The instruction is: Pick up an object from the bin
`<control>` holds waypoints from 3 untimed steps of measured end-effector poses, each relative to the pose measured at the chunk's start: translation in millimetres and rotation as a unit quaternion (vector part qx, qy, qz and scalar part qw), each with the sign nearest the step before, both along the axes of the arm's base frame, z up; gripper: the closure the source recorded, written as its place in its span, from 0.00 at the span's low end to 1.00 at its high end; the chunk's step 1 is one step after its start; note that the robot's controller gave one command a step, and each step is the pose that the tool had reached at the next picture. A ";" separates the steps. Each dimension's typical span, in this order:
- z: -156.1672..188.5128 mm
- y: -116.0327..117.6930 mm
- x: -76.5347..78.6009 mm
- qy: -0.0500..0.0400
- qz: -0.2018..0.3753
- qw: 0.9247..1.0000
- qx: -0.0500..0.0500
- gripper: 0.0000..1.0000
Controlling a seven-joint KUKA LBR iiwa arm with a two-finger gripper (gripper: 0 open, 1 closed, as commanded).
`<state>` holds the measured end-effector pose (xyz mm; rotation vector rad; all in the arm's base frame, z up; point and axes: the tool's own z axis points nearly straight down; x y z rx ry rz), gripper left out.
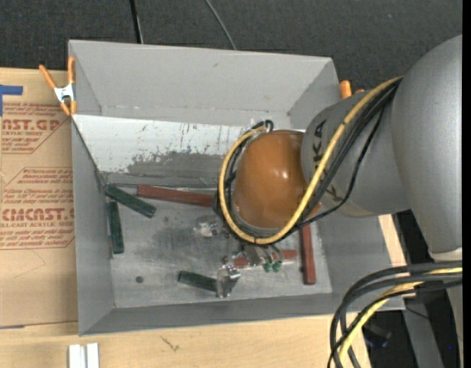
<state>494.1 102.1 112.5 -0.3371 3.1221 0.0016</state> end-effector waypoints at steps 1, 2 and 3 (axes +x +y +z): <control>-40.5 4.6 -14.3 0.004 0.045 0.999 -0.001 1.00; -40.6 4.6 -14.3 0.004 0.045 0.999 -0.001 1.00; 118.5 -9.4 36.5 -0.001 0.113 0.994 0.000 1.00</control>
Offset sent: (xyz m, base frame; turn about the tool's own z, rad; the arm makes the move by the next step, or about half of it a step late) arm 0.0000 0.0000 0.0000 0.0000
